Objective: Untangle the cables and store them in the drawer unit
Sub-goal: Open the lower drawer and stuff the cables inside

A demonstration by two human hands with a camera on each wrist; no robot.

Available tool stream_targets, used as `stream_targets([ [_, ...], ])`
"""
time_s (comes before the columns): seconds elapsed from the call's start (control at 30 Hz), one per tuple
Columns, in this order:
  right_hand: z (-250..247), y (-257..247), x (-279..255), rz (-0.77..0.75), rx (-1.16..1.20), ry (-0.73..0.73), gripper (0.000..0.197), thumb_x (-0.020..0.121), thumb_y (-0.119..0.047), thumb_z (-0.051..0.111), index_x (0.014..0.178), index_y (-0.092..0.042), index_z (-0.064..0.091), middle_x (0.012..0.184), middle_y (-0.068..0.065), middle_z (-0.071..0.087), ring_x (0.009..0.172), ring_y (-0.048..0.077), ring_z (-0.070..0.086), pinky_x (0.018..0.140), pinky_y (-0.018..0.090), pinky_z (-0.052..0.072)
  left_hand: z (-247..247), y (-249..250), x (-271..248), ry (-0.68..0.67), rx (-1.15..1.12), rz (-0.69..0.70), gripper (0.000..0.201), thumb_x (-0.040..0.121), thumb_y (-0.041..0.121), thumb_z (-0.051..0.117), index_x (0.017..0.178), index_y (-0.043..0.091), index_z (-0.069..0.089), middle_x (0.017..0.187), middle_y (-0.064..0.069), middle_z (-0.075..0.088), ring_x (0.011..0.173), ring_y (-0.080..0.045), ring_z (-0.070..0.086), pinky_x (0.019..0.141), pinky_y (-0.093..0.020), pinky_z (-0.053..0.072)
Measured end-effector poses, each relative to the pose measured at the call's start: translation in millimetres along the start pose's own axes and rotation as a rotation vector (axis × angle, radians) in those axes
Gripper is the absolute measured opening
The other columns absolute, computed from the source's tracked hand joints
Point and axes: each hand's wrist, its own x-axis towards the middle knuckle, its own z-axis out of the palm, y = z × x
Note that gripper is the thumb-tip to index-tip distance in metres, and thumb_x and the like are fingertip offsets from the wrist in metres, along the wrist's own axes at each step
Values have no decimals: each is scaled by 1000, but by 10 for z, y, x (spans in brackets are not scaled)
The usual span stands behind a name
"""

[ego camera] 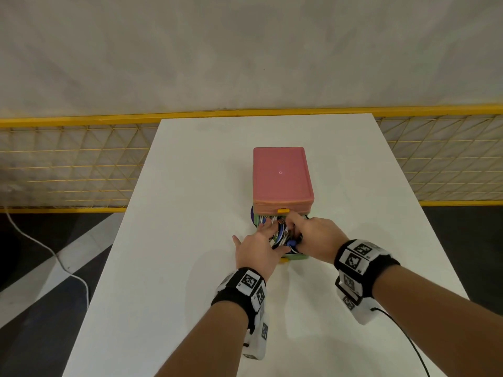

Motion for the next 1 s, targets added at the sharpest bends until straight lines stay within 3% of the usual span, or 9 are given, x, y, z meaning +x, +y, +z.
stream_targets([
  [0.2, 229, 33, -163, -19, 178, 139, 34, 80, -15, 61, 113, -16, 54, 91, -1, 65, 76, 21, 60, 64, 28, 43, 0, -18, -15, 1, -6, 20, 64, 88, 45, 65, 146, 40, 39, 159, 14, 27, 137, -16, 43, 120, -57, 1],
  [0.43, 166, 34, -80, 72, 163, 85, 4, 85, -19, 61, 87, -16, 60, 85, 1, 66, 78, 23, 57, 63, 31, 35, 76, -61, -38, -8, 36, 92, 60, 99, 47, 47, 153, 32, 28, 162, 11, 17, 148, -6, 18, 117, -59, -5],
  [0.57, 121, 14, -15, 56, 15, 7, 12, 91, -24, 54, 94, -18, 64, 96, 1, 67, 89, 24, 59, 65, 30, 33, 98, -140, -35, 53, 484, 226, 54, 105, 29, 16, 157, 21, 5, 165, 5, 6, 151, -10, 6, 113, -60, -19],
  [0.67, 205, -19, -108, 59, 60, 66, 17, 93, -20, 51, 98, -14, 66, 104, 2, 63, 99, 23, 57, 73, 32, 44, 212, -163, -34, 129, 671, 287, 63, 102, 20, 27, 155, 10, -5, 165, -7, 1, 152, -21, 6, 105, -55, -30],
  [0.7, 250, -42, -169, 59, 104, 131, 18, 93, -18, 51, 99, -12, 67, 109, 2, 60, 104, 22, 55, 78, 33, 47, 265, -179, -25, 163, 665, 301, 67, 99, 19, 37, 154, 8, 0, 164, -9, 8, 151, -23, 13, 109, -55, -25],
  [0.77, 343, -83, -296, 26, 115, 280, 18, 90, -16, 58, 102, -9, 69, 127, 8, 53, 115, 26, 53, 90, 35, 51, 312, -195, 0, 188, 616, 320, 78, 84, 21, 64, 150, 6, 25, 155, -11, 36, 141, -24, 39, 119, -57, 1],
  [0.87, 500, -81, -383, -69, 62, 289, 36, 81, -20, 73, 112, -5, 62, 146, 23, 38, 131, 35, 46, 100, 38, 48, 335, -203, 54, 162, 563, 385, 79, 63, 23, 84, 135, 5, 56, 135, -11, 60, 123, -26, 60, 111, -50, 29],
  [0.93, 515, -80, -354, -78, 69, 231, 46, 77, -19, 78, 112, -7, 51, 147, 25, 35, 135, 35, 39, 100, 43, 48, 310, -197, 46, 156, 431, 411, 58, 81, 23, 70, 134, 5, 57, 135, -11, 61, 122, -26, 60, 115, -45, 28],
  [1.0, 488, -91, -314, -82, 88, 217, 58, 78, -17, 77, 122, -8, 41, 149, 23, 34, 137, 33, 35, 104, 42, 45, 280, -233, 64, 186, 363, 365, 47, 98, 23, 40, 140, 5, 49, 141, -11, 55, 127, -25, 56, 120, -35, 15],
])
